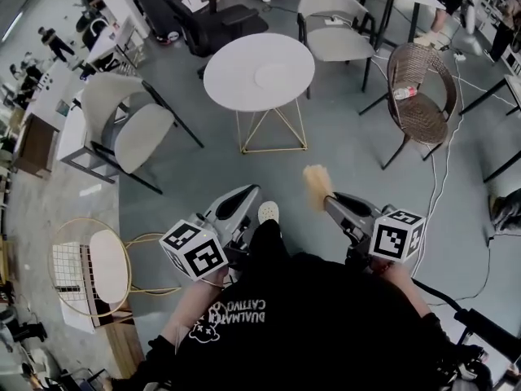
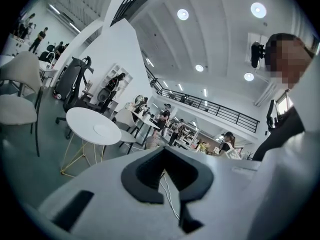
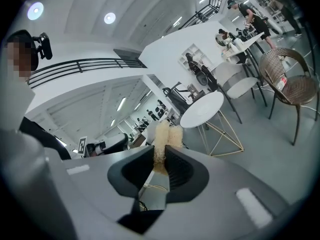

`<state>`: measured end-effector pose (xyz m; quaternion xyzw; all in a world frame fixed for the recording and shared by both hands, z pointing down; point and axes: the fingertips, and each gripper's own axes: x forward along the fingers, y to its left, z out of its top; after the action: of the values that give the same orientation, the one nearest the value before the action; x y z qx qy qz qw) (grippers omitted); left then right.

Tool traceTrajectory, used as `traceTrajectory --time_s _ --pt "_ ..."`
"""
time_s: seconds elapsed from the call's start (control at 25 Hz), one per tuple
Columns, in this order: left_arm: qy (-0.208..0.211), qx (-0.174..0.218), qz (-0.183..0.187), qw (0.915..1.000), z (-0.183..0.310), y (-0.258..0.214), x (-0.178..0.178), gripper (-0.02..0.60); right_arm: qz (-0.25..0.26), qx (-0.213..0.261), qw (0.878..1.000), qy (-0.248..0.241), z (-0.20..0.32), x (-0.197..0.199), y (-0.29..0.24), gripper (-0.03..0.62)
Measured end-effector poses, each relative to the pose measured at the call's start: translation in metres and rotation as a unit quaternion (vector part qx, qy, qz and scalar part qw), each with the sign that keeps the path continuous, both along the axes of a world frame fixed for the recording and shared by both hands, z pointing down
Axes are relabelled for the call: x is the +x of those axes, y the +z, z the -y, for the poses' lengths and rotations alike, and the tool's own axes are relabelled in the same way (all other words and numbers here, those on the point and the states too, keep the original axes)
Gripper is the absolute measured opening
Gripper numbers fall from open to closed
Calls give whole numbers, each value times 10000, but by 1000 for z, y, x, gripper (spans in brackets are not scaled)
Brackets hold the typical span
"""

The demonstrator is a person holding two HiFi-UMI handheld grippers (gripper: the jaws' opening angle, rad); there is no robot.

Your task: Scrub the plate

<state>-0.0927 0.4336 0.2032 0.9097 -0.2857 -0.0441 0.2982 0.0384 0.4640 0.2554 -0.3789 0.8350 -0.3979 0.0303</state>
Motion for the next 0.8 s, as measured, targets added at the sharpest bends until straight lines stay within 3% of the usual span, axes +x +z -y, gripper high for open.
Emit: traceTrajectory --time_s 0.24,0.48,0.8 --pt "-12 -330 -193 9993 43 12 2 -2 113 -150 9991 373 26 14 12 67" --pt "194 -390 -482 9979 108 0 7 -2 97 -239 9979 598 81 15 11 67" --pt "346 -425 -429 9976 201 6 -7 -2 9 -282 9973 671 172 -4 13 67"
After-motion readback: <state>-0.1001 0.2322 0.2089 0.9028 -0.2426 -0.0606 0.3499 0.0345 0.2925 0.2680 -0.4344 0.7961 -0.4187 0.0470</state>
